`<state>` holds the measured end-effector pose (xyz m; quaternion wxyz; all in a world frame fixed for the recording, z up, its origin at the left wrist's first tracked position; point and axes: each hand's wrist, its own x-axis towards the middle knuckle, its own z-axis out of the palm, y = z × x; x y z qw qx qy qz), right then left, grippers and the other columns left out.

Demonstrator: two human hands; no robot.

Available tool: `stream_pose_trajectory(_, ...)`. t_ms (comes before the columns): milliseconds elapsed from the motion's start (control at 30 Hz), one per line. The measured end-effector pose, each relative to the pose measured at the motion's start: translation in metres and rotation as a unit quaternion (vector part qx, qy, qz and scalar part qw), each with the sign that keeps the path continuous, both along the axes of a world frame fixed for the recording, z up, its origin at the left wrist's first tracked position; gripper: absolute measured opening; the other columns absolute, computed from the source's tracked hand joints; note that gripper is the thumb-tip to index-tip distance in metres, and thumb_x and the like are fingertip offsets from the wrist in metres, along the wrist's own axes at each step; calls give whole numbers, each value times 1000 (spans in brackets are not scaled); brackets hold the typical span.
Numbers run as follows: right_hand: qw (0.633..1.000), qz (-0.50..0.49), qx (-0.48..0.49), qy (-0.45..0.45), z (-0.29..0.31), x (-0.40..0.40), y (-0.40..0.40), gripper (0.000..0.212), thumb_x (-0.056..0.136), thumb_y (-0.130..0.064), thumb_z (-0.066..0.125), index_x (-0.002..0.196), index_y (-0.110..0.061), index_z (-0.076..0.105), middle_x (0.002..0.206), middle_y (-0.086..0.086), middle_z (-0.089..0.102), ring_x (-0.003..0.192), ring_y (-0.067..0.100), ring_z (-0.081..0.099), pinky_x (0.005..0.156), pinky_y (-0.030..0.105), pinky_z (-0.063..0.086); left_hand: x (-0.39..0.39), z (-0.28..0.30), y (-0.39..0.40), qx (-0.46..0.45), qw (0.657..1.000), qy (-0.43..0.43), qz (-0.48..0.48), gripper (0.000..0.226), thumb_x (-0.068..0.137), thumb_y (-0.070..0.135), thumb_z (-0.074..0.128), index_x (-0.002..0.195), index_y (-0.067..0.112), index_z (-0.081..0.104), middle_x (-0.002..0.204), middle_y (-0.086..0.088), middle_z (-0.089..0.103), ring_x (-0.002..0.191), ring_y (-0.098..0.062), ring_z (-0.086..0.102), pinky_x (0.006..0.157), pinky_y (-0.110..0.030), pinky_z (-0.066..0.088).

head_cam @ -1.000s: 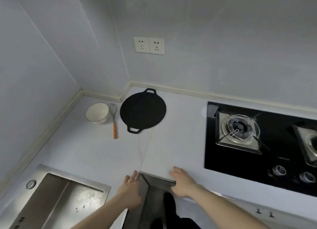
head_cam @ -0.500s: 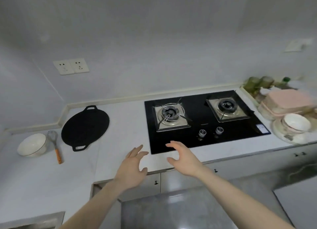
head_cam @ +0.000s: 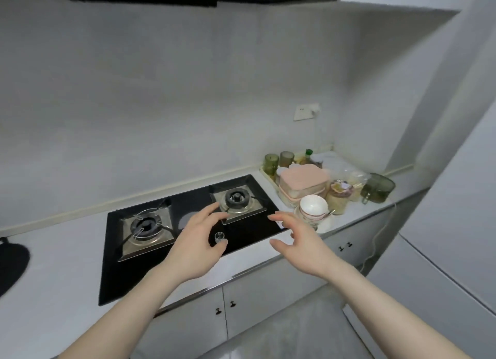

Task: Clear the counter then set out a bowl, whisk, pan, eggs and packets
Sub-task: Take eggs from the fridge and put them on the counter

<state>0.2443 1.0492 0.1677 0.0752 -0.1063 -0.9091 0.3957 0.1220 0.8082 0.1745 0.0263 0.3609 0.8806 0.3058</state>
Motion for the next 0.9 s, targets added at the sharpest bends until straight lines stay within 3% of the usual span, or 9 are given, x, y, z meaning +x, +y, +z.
stream_pose_trajectory(100, 999, -30, -5, 31, 17, 20, 51, 49, 90, -32, 69, 136, -40, 54, 141, -22, 47, 129, -2, 46, 113, 32, 41, 9, 21, 54, 2, 999, 23, -39, 56, 92, 33, 65, 143, 43, 45, 161, 26, 20, 147, -2, 22, 113, -20, 28)
stream_pose_trajectory(200, 996, -66, -4, 61, 28, 33, 95, 48, 89, -34, 69, 135, -40, 54, 140, -23, 48, 129, -1, 47, 112, 34, 43, 7, 40, 103, 1, 996, 52, -76, 56, 91, 33, 67, 142, 41, 47, 161, 24, 22, 147, -4, 25, 119, -25, 25)
stream_pose_trajectory(367, 992, -103, 11, 78, 48, 42, 157, 52, 88, -34, 69, 137, -40, 53, 142, -22, 46, 131, 1, 47, 113, 35, 41, -13, 63, 184, 9, 990, 75, -122, 57, 89, 35, 65, 142, 45, 44, 161, 27, 20, 146, -6, 29, 118, -36, 34)
stream_pose_trajectory(500, 987, -127, 34, 92, 63, 41, 210, 51, 90, -32, 69, 137, -40, 53, 139, -25, 46, 126, -5, 49, 107, 22, 41, -31, 74, 254, 40, 984, 96, -145, 55, 90, 33, 66, 140, 43, 46, 158, 29, 22, 144, -3, 29, 114, -26, 29)
stream_pose_trajectory(600, 984, -140, 42, 100, 72, 37, 250, 47, 91, -31, 69, 134, -39, 56, 137, -27, 47, 123, -10, 49, 99, 12, 40, -44, 72, 304, 59, 982, 91, -158, 53, 89, 33, 67, 137, 44, 47, 156, 29, 25, 143, -3, 30, 114, -29, 29)
stream_pose_trajectory(767, 980, -162, 60, 103, 88, 25, 320, 48, 88, -33, 69, 134, -39, 56, 138, -28, 47, 127, -3, 51, 109, 30, 44, -69, 67, 388, 68, 977, 65, -191, 53, 88, 34, 66, 136, 45, 48, 159, 25, 25, 145, -3, 27, 118, -34, 30)
stream_pose_trajectory(900, 973, -193, 72, 101, 93, 29, 362, 48, 90, -29, 70, 134, -41, 55, 138, -31, 46, 126, -7, 49, 108, 26, 43, -85, 62, 443, 77, 975, 54, -201, 54, 87, 33, 67, 137, 43, 50, 157, 25, 29, 143, -4, 32, 115, -31, 31)
